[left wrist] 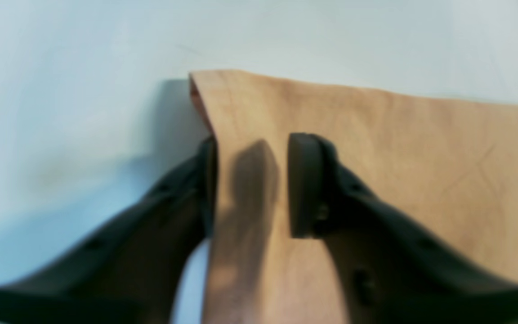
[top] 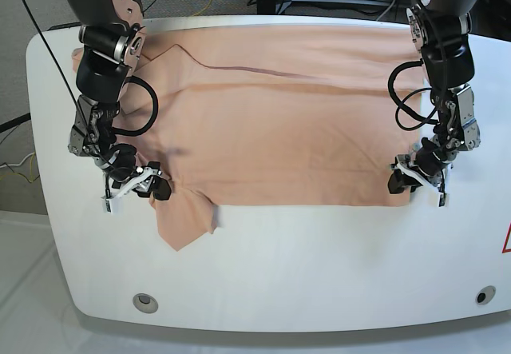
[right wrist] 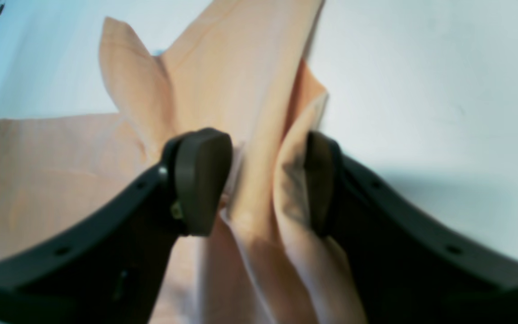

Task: Fold the T-shirt properly

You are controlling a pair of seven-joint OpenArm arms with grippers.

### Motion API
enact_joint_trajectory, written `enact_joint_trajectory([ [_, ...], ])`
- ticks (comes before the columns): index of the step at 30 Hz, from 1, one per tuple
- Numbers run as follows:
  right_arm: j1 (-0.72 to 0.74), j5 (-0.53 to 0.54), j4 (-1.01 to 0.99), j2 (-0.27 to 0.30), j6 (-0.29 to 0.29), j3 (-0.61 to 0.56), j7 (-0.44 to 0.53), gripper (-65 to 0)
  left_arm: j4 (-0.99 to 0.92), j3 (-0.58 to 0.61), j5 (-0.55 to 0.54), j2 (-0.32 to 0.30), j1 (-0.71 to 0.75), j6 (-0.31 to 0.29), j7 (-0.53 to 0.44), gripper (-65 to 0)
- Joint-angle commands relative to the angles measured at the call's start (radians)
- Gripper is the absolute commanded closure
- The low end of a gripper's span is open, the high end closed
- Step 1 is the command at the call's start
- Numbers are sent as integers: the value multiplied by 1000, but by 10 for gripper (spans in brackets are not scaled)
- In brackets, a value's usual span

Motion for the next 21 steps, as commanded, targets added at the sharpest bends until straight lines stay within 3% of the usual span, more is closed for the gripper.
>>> enact_joint_trajectory([
  [1, 6, -47, 2, 7, -10, -4, -48, -300, 10, 2, 3, -4, -18, -1, -3, -143],
  [9, 11, -55, 8, 8, -10, -2, -45, -299, 8, 0, 4, -11, -18, -1, -11, -66],
  [17, 13, -59, 8, 9, -10, 1, -47, -301, 11, -2, 4, -12, -18, -1, -12, -80],
  [21, 4, -56, 8, 8, -10, 4, -55, -236, 14, 1, 5, -4, -20, -4, -7, -35],
])
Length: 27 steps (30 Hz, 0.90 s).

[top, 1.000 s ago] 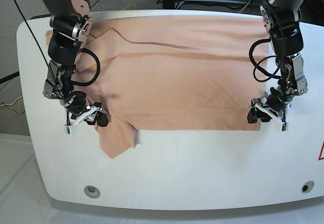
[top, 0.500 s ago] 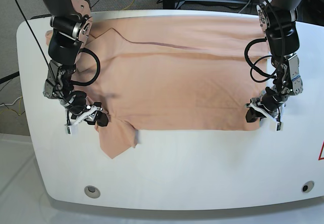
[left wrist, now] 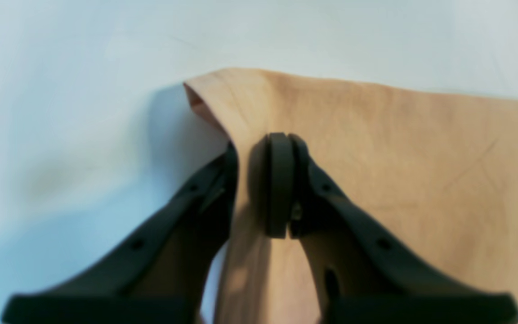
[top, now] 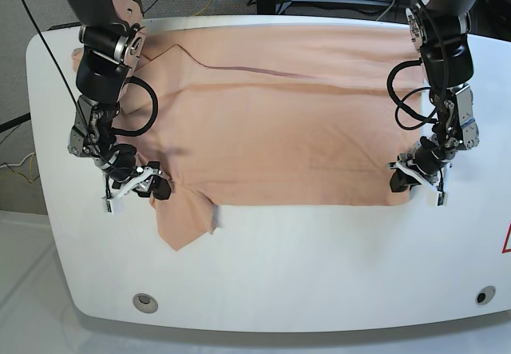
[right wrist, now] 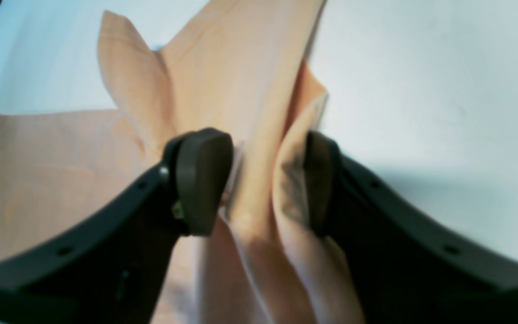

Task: Fold the T-shirt properly

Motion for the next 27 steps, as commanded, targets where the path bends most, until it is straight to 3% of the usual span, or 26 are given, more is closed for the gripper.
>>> enact_joint_trajectory([
  [1, 5, -40, 5, 8, -9, 3, -49, -207, 14, 3, 1, -8, -22, -3, -2, -21],
  [8, 17, -37, 24, 12, -9, 2, -44, 0, 13, 4, 6, -3, -25, -2, 26, 0],
  [20, 29, -24, 60, 15, -9, 0, -60, 0, 71, -1, 2, -1, -16, -2, 59, 0],
  [27, 1, -10, 220, 15, -9, -1, -196, 0, 194, -9, 2, 1, 13, -6, 80, 0],
])
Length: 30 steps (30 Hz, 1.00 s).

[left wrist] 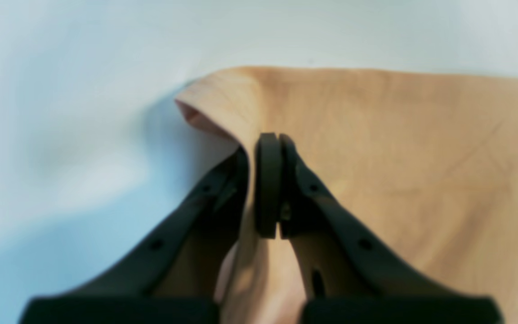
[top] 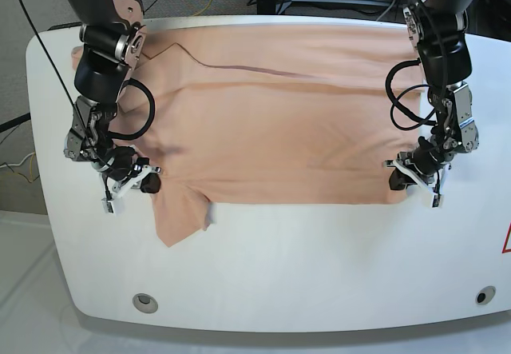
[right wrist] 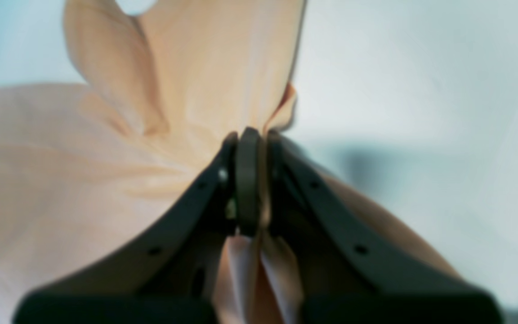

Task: Fold the T-shirt properly

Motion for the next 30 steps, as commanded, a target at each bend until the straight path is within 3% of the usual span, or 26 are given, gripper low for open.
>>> enact_joint_trajectory([
  [1, -5, 13, 165, 14, -1, 2, -79, 0, 110, -13, -14, -12, -3, -11, -14, 0],
  [11, -91, 26, 435, 8, -1, 1, -239, 0, 290, -33, -17, -16, 67, -4, 1, 0],
  [19, -137, 32, 501, 8, -1, 1, -275, 0, 366, -41, -24, -30, 114, 9, 10, 0],
  [30, -247, 24, 747, 2, -1, 1, -400, 0, 561, -52, -53, -96, 256, 69, 63, 0],
])
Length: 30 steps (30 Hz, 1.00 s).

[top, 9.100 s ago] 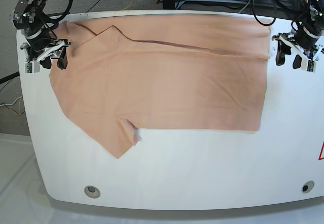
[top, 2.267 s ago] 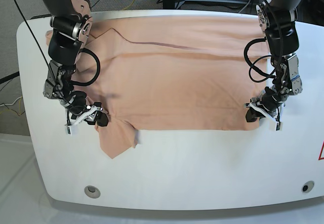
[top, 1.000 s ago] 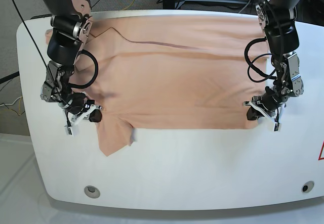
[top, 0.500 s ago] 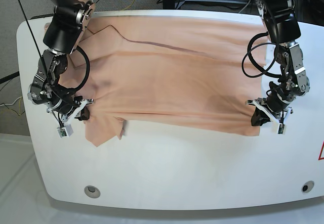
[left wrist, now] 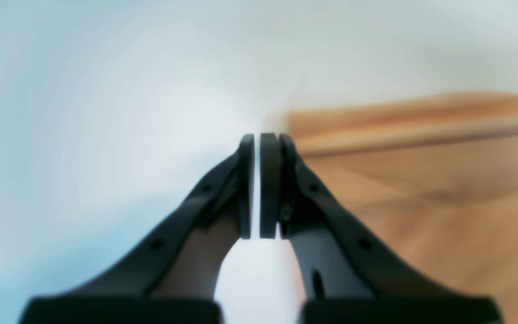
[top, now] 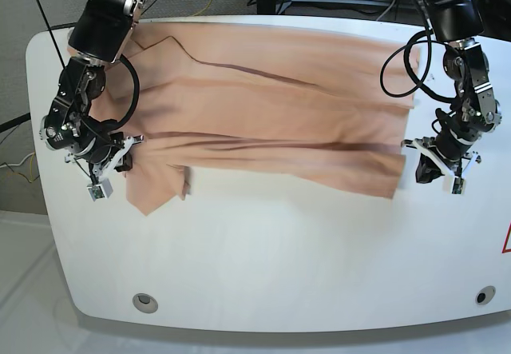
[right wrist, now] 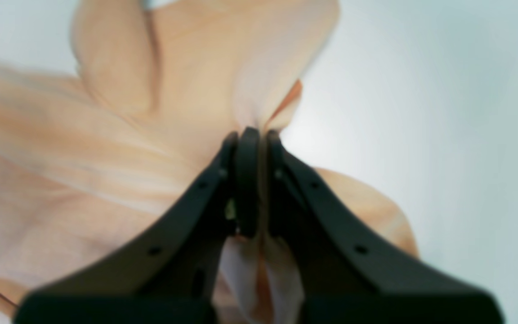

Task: Fold the T-shirt properly

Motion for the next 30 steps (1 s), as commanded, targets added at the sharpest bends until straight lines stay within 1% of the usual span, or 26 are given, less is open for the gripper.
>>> enact_joint_trajectory([
  [1, -15, 21, 142, 16, 1, 3, -35, 0, 94, -11, -51, -56, 3, 25, 4, 0],
  [9, -90, 30, 302, 15, 1, 7, -116, 0, 178, -20, -79, -89, 60, 47, 40, 0],
  [11, -150, 57, 397, 19, 1, 3, -127, 0, 201, -20, -60, -89, 86, 49, 29, 0],
  [19, -241, 87, 466, 19, 1, 0, -109, 0, 245, -28, -62, -83, 149, 30, 27, 0],
  [21, -275, 78, 490, 14, 1, 3, -94, 0, 281, -42, -73, -79, 163, 33, 49, 0],
  [30, -311, 80, 492, 11, 1, 9, -83, 0, 322, -54, -79, -65, 201, 31, 83, 0],
])
